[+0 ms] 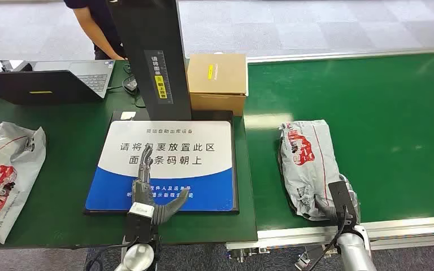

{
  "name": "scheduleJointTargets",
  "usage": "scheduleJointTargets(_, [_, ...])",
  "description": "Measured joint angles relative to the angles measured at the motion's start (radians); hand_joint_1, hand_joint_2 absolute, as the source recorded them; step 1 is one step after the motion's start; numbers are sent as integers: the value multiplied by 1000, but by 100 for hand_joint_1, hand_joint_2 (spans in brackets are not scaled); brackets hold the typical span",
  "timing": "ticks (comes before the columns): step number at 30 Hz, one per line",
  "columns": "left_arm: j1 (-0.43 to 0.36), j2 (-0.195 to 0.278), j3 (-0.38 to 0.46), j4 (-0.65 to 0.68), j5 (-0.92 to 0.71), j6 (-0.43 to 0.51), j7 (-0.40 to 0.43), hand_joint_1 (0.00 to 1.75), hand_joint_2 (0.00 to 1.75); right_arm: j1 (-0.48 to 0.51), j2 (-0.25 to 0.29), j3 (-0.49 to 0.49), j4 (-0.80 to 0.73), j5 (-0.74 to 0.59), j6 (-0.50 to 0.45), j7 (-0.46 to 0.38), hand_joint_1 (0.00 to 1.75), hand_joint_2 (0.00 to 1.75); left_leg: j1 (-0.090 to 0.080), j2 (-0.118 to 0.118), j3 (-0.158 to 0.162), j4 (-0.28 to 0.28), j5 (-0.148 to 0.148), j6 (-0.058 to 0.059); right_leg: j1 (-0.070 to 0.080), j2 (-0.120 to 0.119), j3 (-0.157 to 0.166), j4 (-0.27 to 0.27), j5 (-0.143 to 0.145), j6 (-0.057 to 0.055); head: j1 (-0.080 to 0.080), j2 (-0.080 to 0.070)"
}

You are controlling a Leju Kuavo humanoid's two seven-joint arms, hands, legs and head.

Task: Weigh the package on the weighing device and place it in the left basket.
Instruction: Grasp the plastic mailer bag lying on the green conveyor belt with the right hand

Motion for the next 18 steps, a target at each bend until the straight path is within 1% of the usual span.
scheduleJointTargets(4, [0, 0, 1, 0, 0, 0, 0, 0, 175, 1, 1, 0, -2, 0, 0, -1, 157, 175, 0, 0, 0, 0, 0, 0, 0, 0, 0, 0, 0, 0, 0, 0])
scheduleJointTargets(8, [1, 0, 2, -1, -2, -2, 0, 0, 175, 4, 3, 0, -8, 0, 1, -2, 154, 175, 0, 0, 0, 0, 0, 0, 0, 0, 0, 0, 0, 0, 0, 0])
scheduleJointTargets(15, [2, 0, 3, -2, -2, -3, 0, 0, 175, 7, 5, 0, -16, -1, 2, -5, 154, 175, 0, 0, 0, 0, 0, 0, 0, 0, 0, 0, 0, 0, 0, 0])
scheduleJointTargets(18, [4, -2, 11, -5, -7, -8, 0, 0, 175, 21, 16, 1, -52, -3, 8, -14, 154, 175, 0, 0, 0, 0, 0, 0, 0, 0, 0, 0, 0, 0, 0, 0])
